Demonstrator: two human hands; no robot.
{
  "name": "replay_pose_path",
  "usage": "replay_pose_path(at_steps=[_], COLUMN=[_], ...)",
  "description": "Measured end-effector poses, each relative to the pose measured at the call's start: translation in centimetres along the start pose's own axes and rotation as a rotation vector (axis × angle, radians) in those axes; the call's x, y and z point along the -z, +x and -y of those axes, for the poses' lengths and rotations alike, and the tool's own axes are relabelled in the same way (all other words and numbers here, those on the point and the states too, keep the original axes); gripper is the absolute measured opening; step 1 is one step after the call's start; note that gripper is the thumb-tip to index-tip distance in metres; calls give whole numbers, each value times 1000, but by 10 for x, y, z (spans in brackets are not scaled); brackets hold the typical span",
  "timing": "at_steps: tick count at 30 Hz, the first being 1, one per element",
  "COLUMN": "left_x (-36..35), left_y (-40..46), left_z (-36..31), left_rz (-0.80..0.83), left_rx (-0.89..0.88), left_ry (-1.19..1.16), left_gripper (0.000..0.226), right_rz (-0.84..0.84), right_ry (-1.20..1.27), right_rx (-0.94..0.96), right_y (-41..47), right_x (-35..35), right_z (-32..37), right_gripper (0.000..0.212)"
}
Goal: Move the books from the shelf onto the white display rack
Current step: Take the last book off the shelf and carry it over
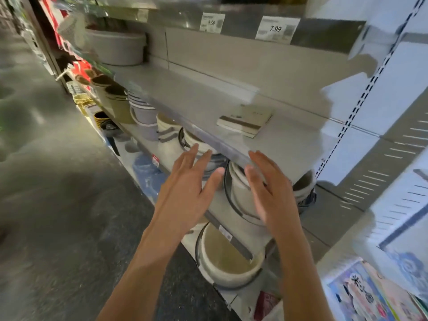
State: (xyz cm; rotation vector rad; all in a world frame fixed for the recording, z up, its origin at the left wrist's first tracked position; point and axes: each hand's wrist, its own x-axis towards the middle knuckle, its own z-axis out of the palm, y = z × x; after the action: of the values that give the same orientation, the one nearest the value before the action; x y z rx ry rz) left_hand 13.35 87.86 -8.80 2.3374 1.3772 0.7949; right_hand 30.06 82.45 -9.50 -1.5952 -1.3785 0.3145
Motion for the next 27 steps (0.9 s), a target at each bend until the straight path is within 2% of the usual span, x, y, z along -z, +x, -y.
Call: replay_pose_path(at_steps=[4,8,12,15,21,24,25,27], left_x=[-19,-37,-51,-61,-88,-101,-106,-110], left_y=[67,124,171,205,281,315,326,345], left_z=[15,29,42,50,76,78,80,81], left_rz=[18,31,68,102,284,259,259,364], left_rx=[-52,-76,-89,-116,-184,-236,-231,-156], left_ry=[82,81,45,27,-27,-45,-74,-115], left_gripper=[83,82,85,82,67,60,57,52], right_rz=[-36,-41,-51,-50,-104,-129,-142,-183], right_ry=[-43,-94,-132,-183,-258,-269,-261,-249], right_rx=[-49,-85,-132,-200,-395,-455,-483,-525], right_y=[62,114,151,174,217,241,249,263], right_x=[-8,-13,-19,-24,-42,-58,-63,-74], right_z=[-20,-40,-55,-66,-91,-97,-99,-102], right_gripper=[62,47,45,49,57,63,67,71])
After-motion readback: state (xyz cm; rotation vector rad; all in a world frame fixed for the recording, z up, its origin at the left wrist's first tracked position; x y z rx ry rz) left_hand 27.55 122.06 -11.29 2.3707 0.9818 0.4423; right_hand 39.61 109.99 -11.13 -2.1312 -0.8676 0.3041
